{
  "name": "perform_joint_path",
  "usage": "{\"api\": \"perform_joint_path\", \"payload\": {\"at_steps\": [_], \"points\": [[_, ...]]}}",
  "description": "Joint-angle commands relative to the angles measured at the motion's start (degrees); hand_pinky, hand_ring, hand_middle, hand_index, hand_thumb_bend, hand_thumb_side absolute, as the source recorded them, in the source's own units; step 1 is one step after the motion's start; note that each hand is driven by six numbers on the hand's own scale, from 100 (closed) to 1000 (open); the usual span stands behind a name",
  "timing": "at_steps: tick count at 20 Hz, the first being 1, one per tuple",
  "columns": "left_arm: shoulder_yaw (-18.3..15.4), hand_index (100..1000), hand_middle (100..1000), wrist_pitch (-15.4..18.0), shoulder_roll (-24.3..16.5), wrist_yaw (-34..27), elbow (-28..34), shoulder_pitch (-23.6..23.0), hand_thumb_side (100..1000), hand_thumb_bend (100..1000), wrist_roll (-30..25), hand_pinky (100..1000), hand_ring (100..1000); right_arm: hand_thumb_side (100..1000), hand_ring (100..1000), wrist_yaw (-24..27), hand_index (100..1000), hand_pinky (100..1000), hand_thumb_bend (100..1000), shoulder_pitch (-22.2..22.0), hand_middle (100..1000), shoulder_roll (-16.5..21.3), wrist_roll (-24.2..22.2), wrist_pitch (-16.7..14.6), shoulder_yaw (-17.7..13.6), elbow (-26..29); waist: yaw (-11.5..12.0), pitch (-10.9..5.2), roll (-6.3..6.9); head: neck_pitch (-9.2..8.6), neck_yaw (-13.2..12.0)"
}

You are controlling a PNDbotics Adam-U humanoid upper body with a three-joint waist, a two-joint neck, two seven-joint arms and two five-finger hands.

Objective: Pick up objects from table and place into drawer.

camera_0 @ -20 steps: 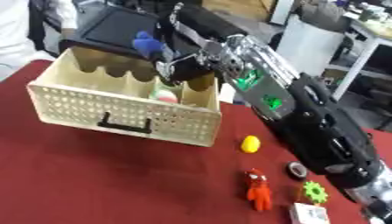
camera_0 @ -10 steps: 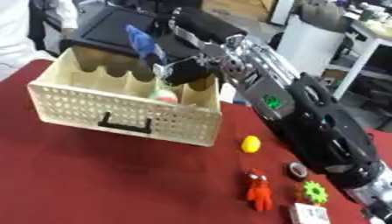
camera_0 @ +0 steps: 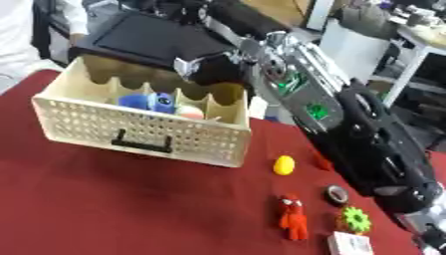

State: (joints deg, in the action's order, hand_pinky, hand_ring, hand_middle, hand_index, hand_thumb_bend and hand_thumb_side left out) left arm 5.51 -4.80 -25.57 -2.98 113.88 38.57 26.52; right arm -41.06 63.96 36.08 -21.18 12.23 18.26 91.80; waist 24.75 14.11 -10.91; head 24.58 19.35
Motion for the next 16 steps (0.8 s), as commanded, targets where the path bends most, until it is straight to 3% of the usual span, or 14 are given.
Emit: {"api": "perform_joint_path", "payload": {"at_steps": [1,6,16], "points": [[-0.1,763,196,-0.2,-0.6,0.0,0.7,0.4,1000,100,-0.1,240,160,519,804,1.3,876,748,100,0.5,747,2.8,1.4,1.4,-1.9,2.6,-0.2,-1.41,1.00,-0.09,-0.2],[-0.4,765,197,-0.3,-0.9,0.2,0.7,-0.2,1000,100,0.3,240,161,543,785,5.1,865,730,100,-1.7,728,5.6,4.2,3.6,-3.8,7.2,-1.2,-2.05,1.63,0.84,-2.4],[-0.6,765,196,-0.5,-1.1,1.0,0.7,-1.2,1000,100,0.7,239,160,540,742,21.5,838,687,100,-10.9,676,14.7,12.3,10.3,-12.3,20.7,-3.6,-2.65,3.41,3.06,-5.7]]}}
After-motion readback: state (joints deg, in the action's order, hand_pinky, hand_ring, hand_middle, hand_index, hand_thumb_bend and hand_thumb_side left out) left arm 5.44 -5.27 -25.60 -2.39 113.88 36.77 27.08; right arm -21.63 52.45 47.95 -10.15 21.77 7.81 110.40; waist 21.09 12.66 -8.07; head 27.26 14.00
